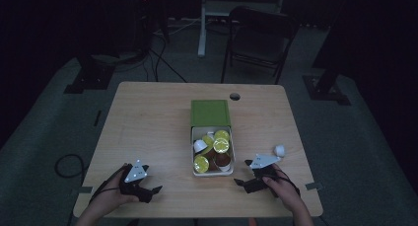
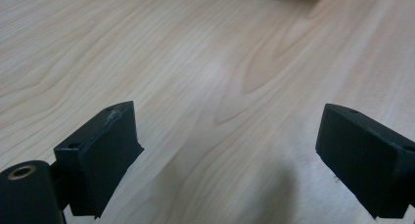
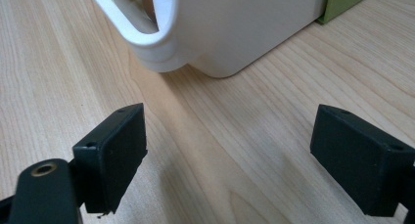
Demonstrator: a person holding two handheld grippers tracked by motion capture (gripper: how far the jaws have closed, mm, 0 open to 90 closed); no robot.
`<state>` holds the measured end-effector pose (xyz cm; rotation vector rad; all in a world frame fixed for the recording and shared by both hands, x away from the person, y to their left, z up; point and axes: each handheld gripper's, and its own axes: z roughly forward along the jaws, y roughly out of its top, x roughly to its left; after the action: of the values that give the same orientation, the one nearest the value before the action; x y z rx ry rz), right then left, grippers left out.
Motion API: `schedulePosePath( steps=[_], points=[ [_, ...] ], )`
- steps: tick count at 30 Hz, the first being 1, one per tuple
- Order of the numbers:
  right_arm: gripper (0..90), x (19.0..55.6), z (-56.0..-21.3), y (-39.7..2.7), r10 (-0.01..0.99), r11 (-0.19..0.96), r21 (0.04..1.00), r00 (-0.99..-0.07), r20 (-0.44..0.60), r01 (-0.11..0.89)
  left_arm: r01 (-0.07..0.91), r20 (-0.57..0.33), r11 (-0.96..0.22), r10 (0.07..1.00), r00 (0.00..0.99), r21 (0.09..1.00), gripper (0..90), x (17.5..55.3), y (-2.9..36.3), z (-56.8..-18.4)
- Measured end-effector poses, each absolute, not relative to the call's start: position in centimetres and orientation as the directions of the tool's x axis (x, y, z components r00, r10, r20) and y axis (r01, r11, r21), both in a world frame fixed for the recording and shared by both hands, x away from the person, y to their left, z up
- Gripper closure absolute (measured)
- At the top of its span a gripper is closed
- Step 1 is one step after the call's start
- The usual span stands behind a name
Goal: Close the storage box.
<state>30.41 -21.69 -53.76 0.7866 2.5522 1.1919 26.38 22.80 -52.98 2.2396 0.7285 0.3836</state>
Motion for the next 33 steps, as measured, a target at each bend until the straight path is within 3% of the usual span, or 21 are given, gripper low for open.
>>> schedulePosePath(
  steps=[14, 33],
  points=[
    [12.9, 30.5, -53.3, -21.4, 0.608, 0.456, 0.786, -0.791, 0.068, 0.418, 0.324, 0.042, -0.543, 0.556, 0.830, 0.775, 9.1, 26.6, 20.4, -52.7],
    [12.9, 30.6, -52.2, -21.0, 0.601, 0.423, 0.814, -0.795, 0.077, 0.398, 0.269, 0.029, -0.491, 0.516, 0.856, 0.828, 9.1, 27.2, 17.3, -51.6]
  ],
)
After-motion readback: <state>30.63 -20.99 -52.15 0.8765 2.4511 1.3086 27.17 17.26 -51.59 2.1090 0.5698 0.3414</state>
